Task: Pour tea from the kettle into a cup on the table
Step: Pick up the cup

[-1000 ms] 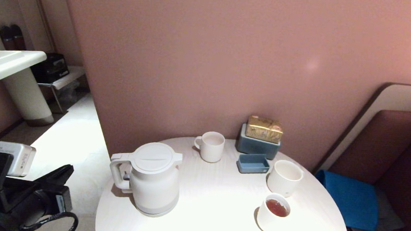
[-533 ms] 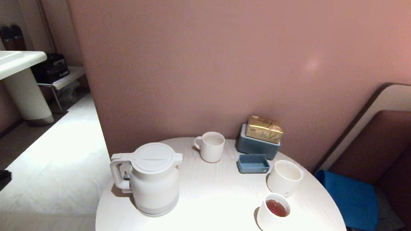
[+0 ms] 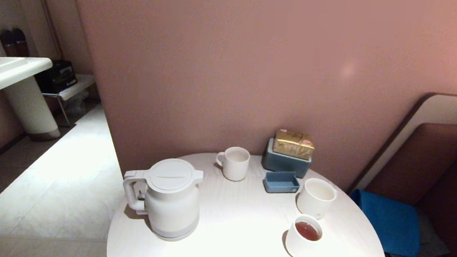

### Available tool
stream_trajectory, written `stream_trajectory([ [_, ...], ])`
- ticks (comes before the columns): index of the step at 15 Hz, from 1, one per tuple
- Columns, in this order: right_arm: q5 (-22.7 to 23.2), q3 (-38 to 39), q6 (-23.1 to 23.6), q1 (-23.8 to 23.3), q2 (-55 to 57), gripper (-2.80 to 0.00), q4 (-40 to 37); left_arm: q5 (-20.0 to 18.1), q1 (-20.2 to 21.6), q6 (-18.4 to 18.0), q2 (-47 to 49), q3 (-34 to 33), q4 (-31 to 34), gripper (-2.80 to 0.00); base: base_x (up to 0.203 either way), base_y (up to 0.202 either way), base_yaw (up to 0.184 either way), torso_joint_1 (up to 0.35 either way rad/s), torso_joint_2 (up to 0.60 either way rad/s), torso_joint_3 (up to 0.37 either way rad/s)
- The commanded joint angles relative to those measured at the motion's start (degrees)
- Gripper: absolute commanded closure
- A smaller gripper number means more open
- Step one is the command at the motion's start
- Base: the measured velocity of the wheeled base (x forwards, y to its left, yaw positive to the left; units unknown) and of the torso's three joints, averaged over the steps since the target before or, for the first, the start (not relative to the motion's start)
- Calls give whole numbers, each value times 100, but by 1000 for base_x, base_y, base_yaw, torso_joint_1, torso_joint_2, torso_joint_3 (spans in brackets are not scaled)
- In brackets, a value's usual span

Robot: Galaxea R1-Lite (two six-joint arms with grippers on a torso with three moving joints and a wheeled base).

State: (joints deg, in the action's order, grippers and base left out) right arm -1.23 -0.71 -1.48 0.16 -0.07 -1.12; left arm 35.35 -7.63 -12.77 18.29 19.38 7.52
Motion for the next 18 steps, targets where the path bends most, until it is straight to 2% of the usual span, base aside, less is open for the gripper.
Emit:
stream_trajectory([
  [1, 0, 0, -2, 2, 7, 0, -2, -26, 57, 522, -203, -430, -835, 0, 0, 0, 0, 0, 0, 0],
  [3, 0, 0, -2, 2, 7, 0, -2, -514, 59, 766, -203, -1019, -1532, 0, 0, 0, 0, 0, 0, 0],
  [4, 0, 0, -2, 2, 7, 0, -2, -899, 59, 798, -203, -1263, -1733, 0, 0, 0, 0, 0, 0, 0],
  [7, 0, 0, -2, 2, 7, 0, -2, -2855, 60, 867, -203, -1485, -1726, 0, 0, 0, 0, 0, 0, 0],
  [8, 0, 0, -2, 2, 7, 0, -2, -3417, 58, 828, -203, -1476, -1424, 0, 0, 0, 0, 0, 0, 0],
  [9, 0, 0, -2, 2, 7, 0, -2, -3622, 55, 597, -203, -1475, -1194, 0, 0, 0, 0, 0, 0, 0],
  [10, 0, 0, -2, 2, 7, 0, -2, -3583, 56, 298, -203, -1521, -1160, 0, 0, 0, 0, 0, 0, 0],
  [11, 0, 0, -2, 2, 7, 0, -2, -3125, 57, 117, -203, -1541, -1163, 0, 0, 0, 0, 0, 0, 0],
  [13, 0, 0, -2, 2, 7, 0, -2, -1703, 54, -58, -203, -1565, -1205, 0, 0, 0, 0, 0, 0, 0],
  [15, 0, 0, -2, 2, 7, 0, -2, -585, 72, -226, -203, -1493, -1610, 0, 0, 0, 0, 0, 0, 0],
  [16, 0, 0, -2, 2, 7, 0, 4, -138, 250, -495, -215, -1385, -1699, 0, 0, 0, 0, 0, 0, 0],
  [18, 0, 0, -2, 2, 7, 0, -2, -26, 736, -1068, -507, -1302, -1768, 0, 0, 0, 0, 0, 0, 0],
])
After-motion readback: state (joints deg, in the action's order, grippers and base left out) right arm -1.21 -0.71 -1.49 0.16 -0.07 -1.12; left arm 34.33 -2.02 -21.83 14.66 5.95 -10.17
